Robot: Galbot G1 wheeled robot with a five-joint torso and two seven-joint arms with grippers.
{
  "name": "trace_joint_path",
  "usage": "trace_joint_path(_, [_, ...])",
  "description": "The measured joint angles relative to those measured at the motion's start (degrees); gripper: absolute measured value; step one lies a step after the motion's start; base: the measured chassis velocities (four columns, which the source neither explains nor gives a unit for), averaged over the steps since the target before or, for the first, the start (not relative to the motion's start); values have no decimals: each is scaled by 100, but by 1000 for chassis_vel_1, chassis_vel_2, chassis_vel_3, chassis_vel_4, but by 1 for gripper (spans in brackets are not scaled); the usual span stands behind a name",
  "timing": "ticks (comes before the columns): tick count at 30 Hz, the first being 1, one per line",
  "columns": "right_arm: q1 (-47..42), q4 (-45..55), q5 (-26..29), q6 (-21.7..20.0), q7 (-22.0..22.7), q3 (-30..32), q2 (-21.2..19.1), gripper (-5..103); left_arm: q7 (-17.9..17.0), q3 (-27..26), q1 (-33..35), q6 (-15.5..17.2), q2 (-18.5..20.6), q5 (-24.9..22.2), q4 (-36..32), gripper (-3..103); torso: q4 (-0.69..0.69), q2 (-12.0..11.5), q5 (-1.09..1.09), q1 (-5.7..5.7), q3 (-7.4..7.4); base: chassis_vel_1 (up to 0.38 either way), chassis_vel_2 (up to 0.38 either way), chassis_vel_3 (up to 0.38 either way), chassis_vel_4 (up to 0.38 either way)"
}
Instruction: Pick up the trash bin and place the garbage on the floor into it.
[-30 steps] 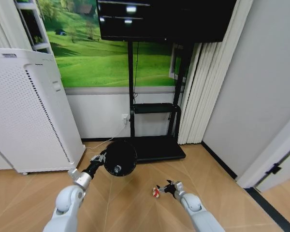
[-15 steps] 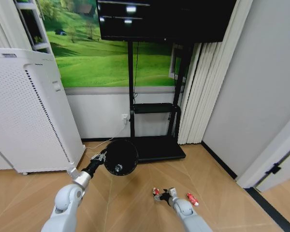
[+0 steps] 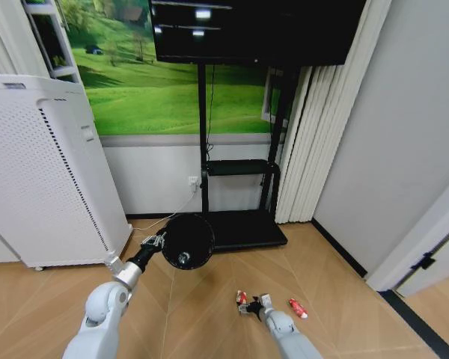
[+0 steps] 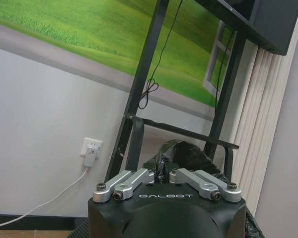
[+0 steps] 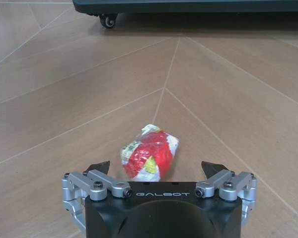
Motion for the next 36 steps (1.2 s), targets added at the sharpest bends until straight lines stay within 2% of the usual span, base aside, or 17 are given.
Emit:
trace_joint_path(10, [108,-274,-161,204,175,16,219,101,65,-19,-4,-1,120,-55,29,8,1,0,0,0,0,0,0,0,0])
trace_joint_path(11, [108,-262,-189,194,195,23,222,95,81,-20,-8,-1,139,-61,29,8,1,0,0,0,0,0,0,0,0])
trace_joint_path(13, [106,-232,-213,176,203,36,222,95,94,-20,-10,-1,154,-64,24,8,0,0,0,0,1,0,0,0,0])
trace_joint_path(14, [101,-192,-229,164,215,45,221,90,102,-20,-12,-1,168,-71,13,8,0,0,0,0,0,0,0,0,0])
trace_joint_path(15, [101,-192,-229,164,215,45,221,90,102,-20,-12,-1,168,-71,13,8,0,0,0,0,0,0,0,0,0])
trace_joint_path(16, [83,-171,-259,157,232,61,222,80,113,-18,-17,-1,180,-81,5,8,0,0,1,0,0,0,0,0,0])
trace_joint_path(18, [54,-137,-288,161,251,82,222,69,126,-14,-17,-1,187,-86,5,8,0,0,0,0,0,0,0,0,0])
trace_joint_path(21, [39,-117,-292,165,255,88,219,63,140,-13,-16,-3,191,-92,5,8,0,0,1,0,0,0,0,0,0])
trace_joint_path(23, [13,-91,-317,177,257,98,211,53,160,-15,-5,-5,197,-96,4,8,0,0,0,0,0,0,0,0,0])
trace_joint_path(25, [6,-83,-326,182,260,104,208,53,165,-16,-2,-6,201,-96,5,8,0,0,0,0,0,0,0,0,0])
trace_joint_path(28, [-48,22,-349,192,314,154,185,39,182,-20,6,-10,210,-97,5,8,0,0,1,0,0,0,0,0,0])
trace_joint_path(31, [-92,170,-323,192,353,203,118,34,194,-23,0,-20,210,-97,28,8,1,0,2,0,0,0,0,0,0])
trace_joint_path(36, [-246,638,-81,141,385,352,-126,33,251,-42,-21,-54,220,-86,125,8,0,0,1,0,0,0,0,0,0])
